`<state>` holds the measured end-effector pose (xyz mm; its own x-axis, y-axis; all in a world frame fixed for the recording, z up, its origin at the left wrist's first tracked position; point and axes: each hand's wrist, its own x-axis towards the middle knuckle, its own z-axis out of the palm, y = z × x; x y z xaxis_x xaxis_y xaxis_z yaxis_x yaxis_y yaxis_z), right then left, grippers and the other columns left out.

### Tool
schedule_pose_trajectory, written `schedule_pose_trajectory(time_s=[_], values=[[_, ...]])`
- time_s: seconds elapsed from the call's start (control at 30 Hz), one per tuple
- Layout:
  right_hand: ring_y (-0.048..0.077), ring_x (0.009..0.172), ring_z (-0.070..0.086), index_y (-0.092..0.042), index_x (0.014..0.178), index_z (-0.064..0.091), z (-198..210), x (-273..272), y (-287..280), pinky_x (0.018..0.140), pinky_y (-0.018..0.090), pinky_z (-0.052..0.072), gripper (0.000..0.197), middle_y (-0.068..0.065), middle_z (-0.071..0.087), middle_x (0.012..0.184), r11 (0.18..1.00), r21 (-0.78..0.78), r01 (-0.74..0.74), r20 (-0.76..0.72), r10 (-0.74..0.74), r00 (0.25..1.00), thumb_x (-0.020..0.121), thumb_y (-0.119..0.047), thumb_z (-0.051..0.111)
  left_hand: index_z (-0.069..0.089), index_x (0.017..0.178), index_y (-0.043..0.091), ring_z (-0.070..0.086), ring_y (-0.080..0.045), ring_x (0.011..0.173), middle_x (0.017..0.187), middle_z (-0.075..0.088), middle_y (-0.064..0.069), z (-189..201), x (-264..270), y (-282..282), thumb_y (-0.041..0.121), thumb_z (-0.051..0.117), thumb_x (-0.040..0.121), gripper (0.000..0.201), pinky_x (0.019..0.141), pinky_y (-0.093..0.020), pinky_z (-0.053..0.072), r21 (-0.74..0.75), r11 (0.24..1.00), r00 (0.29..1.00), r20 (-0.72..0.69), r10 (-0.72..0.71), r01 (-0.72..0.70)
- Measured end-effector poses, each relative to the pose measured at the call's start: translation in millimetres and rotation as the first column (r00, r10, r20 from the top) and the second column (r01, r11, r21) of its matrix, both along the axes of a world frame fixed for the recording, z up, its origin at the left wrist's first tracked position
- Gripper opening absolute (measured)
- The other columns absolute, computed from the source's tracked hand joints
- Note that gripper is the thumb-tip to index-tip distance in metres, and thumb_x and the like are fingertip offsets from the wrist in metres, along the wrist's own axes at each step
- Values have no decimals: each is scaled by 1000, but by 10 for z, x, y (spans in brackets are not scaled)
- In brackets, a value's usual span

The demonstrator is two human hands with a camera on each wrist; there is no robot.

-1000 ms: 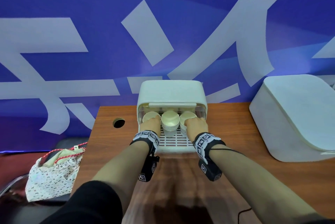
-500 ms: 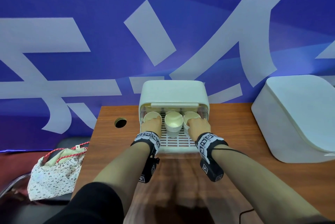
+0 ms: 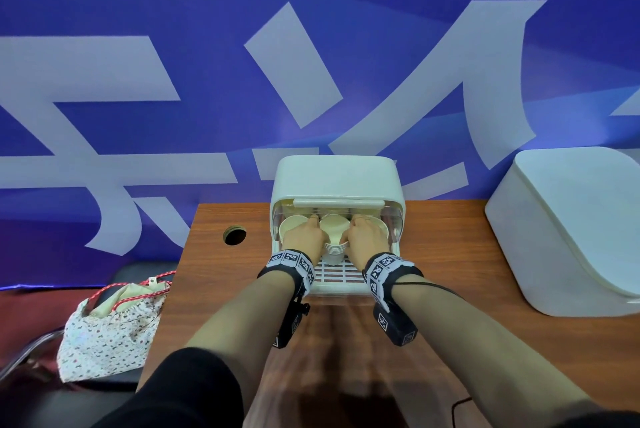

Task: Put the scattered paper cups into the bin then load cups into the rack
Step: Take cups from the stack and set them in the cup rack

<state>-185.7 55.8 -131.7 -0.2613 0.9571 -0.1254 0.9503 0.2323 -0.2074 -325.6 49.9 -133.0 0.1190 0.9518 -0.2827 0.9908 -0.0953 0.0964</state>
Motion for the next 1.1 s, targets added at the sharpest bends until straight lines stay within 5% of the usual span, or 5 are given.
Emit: schedule_pose_trajectory(time_s=[0.5, 0.7, 0.87, 1.0, 1.1], values=[[23, 114, 56, -21, 118, 63, 146, 48, 15, 93, 33, 47, 37, 3, 52, 127, 1000, -19, -11, -27, 10, 1000, 82, -12, 61, 51, 123, 19, 59, -23, 104, 127, 53, -1, 180, 45, -29, 12, 57, 82, 42, 71, -30, 45, 81, 994, 995, 61, -80, 75], [26, 96, 65, -18, 101, 71, 405, 70, -107, 77, 31, 50, 22, 4, 68, 105, 999, -50, -12, -54, 10, 999, 87, -19, 54, 60, 108, 22, 62, -24, 98, 110, 65, 1, 429, 117, -161, 28, 50, 86, 25, 69, -29, 41, 226, 969, 983, 128, -132, 100], [25, 87, 65, -17, 89, 73, 650, 62, -198, 78, 32, 54, 21, 5, 72, 90, 999, -24, 39, -174, -43, 984, 85, -19, 53, 62, 93, 21, 64, -25, 85, 90, 68, -1, 681, 164, -249, 25, 53, 82, 15, 68, -29, 48, 293, 954, 949, 312, -37, -59], [17, 89, 64, -21, 90, 72, 800, 52, -178, 73, 22, 43, 18, -3, 71, 93, 977, 79, 196, -385, -151, 910, 83, -18, 56, 61, 105, 19, 56, -21, 102, 104, 63, -1, 797, 192, -171, 19, 52, 84, 23, 78, -33, 48, 367, 887, 884, 458, 90, -280], [16, 111, 54, -21, 107, 70, 853, 30, -128, 86, 28, 45, 30, -2, 64, 113, 949, 151, 276, -462, -180, 869, 84, -10, 54, 64, 112, 18, 46, -22, 116, 115, 59, -2, 809, 188, -73, 12, 51, 87, 28, 86, -34, 46, 365, 874, 886, 442, 140, -320]])
